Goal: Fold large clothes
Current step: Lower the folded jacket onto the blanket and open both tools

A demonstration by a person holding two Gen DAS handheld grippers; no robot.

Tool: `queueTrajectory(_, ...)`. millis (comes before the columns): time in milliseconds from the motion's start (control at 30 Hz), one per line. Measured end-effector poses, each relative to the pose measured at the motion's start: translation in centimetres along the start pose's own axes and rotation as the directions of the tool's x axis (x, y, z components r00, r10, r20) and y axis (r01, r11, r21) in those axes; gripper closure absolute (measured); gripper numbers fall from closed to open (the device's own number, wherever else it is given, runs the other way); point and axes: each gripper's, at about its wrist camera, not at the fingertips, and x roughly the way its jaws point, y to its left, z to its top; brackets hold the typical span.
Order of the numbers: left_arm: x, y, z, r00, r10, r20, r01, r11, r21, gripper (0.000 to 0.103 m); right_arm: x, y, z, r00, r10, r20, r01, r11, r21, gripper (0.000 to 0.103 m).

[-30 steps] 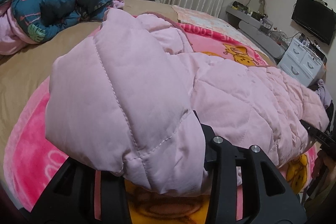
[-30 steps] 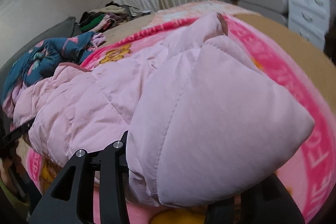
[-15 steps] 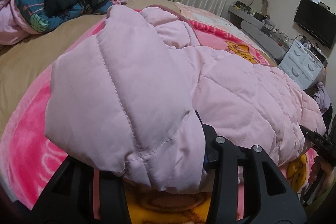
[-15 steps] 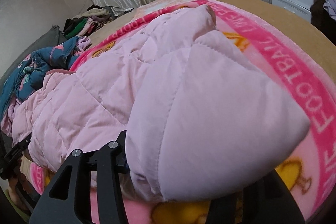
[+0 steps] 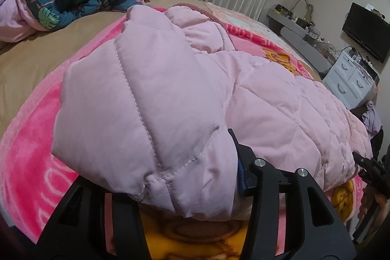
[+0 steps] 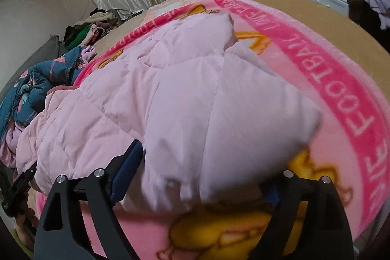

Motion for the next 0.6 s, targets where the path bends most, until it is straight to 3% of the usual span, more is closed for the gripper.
queueTrajectory(167, -0.4, 0.4, -0.4, 1.000, -0.005, 0.007, 0.005, 1.000, -0.017, 0.051, -2.3, 0.4, -0.8, 0.998, -0.043, 0.034, 0.044, 0.998, -0.034, 0.005)
queueTrajectory(300, -0.9, 1.4, -0.7, 1.000, -0.011, -0.002, 0.011, 0.999, -0.033, 0.039, -3.2, 0.2, -1.0, 0.997, -0.068, 0.046, 0.070, 0.997, -0.044, 0.004)
queueTrajectory(367, -1.4, 2.0, -1.1, 1.000, 0.001, -0.006, -0.002, 0.999, -0.045, 0.028, -3.7, 0.2, -1.2, 0.996, -0.079, 0.048, 0.081, 0.995, -0.051, 0.004)
queueTrajectory(500, -2.8, 2.9, -1.8, 1.000, -0.023, -0.020, 0.022, 0.998, -0.062, 0.020, -4.8, 0.9, -2.0, 0.993, -0.087, 0.077, 0.093, 0.992, -0.080, 0.004)
queueTrajectory(600, -4.4, 3.1, -2.2, 1.000, 0.020, -0.014, -0.020, 0.999, -0.046, 0.009, -5.7, 1.7, -2.7, 0.990, -0.099, 0.099, 0.110, 0.987, -0.117, 0.004)
